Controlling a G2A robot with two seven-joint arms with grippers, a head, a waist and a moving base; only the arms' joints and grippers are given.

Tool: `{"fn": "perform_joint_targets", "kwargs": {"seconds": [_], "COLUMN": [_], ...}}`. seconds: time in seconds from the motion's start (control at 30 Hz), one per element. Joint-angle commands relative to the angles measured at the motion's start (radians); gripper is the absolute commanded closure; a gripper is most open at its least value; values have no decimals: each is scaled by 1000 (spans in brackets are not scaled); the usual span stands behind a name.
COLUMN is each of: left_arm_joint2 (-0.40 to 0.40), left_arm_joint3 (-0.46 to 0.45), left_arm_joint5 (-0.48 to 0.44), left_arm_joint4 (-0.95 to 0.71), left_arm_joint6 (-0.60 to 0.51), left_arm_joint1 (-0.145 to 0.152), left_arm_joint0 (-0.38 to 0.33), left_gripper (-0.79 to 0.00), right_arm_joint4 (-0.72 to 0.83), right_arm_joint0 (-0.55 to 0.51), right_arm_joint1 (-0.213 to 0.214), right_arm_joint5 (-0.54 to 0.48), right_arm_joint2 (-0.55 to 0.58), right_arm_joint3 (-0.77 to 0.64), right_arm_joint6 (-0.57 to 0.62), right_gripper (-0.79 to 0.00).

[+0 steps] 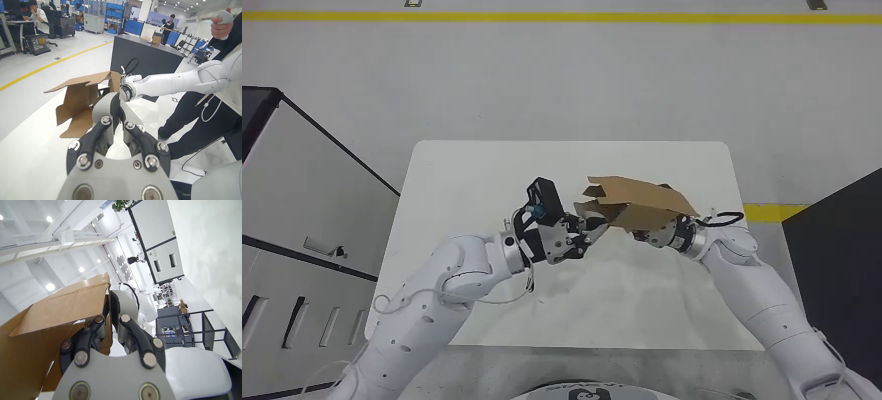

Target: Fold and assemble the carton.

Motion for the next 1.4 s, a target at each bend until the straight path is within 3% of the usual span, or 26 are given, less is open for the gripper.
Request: {"fn": "perform_joint_targets", "kwargs": {"seconds": [0.0,1.07,1.37], "left_arm_joint2": [8,82,-27], "left_arm_joint3": [-1,16,-7], "left_arm_joint5": [-4,49,36], "left_arm_joint4": [1,89,61], "left_arm_joint6": [-1,17,23], "left_arm_joint1": [-1,-17,2], "left_arm_joint0": [-1,-36,9], "left_gripper": [0,0,0], "right_arm_joint4": [-3,-27,-48], "right_arm_joint0": [-1,-23,-25], "right_arm_joint1": [-1,-13,-12], "right_arm_joint5": [4,20,-26], "right_arm_joint2": [0,13,28], "right_arm_joint3": [-1,-17,5], "right_arm_joint6": [-5,-23,31], "right_gripper": [0,0,0]}}
